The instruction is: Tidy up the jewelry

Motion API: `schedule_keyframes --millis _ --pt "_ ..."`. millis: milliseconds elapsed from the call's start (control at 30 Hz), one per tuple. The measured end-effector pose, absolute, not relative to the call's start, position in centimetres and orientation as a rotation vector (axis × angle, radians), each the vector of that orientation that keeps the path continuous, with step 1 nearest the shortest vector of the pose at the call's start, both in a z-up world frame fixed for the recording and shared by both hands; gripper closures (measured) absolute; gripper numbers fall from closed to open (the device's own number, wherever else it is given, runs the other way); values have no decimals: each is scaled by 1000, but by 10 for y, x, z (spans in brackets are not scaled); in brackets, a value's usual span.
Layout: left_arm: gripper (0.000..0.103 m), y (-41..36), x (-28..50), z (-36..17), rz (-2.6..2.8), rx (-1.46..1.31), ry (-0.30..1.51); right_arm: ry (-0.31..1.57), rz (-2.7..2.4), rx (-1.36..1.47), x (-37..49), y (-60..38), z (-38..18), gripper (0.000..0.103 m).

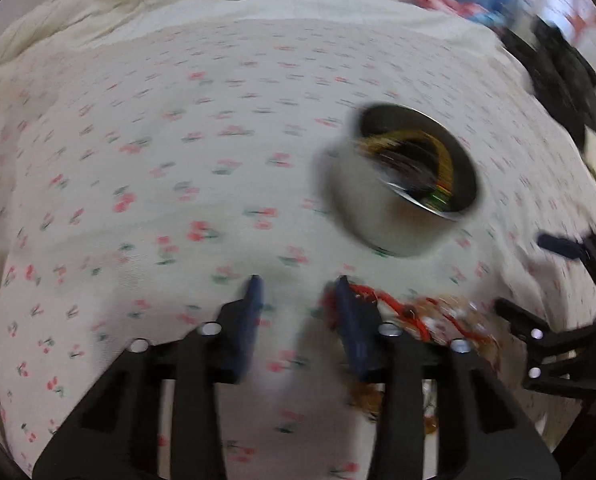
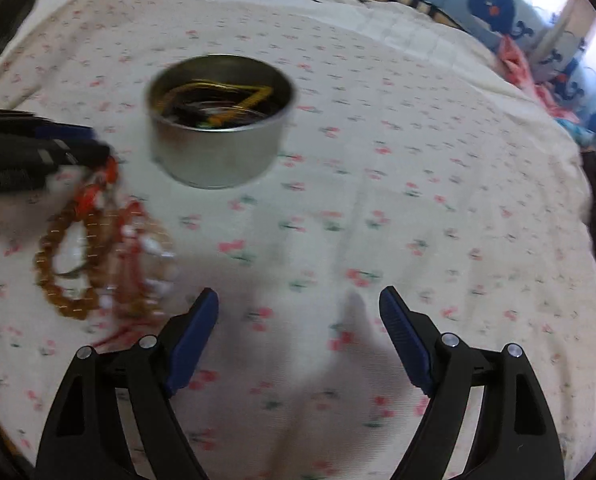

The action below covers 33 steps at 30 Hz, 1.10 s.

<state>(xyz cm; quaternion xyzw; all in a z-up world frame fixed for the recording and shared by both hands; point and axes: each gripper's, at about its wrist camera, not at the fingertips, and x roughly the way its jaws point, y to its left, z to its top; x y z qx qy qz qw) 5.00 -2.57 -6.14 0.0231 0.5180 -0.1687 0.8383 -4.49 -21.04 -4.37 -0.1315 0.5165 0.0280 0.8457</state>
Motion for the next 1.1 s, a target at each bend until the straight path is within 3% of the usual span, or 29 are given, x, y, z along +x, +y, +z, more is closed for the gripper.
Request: schedule_keyframes --millis 167,367,667,833,1100 --pt "69 -2 58 -61 -326 -68 1106 1061 207 -57 -48 -218 -30 21" --pt "68 8 57 -57 -245 -69 1081 1085 144 -265 -50 -195 -44 19" --pt "43 12 60 -58 -233 -83 1099 1082 269 -91 -51 -211 -32 19" --pt "40 9 61 -61 -234 -70 1110 1112 180 -286 -52 -198 -46 19" --pt "32 7 61 -63 -228 -61 1115 1078 84 -185 -46 -240 -33 18"
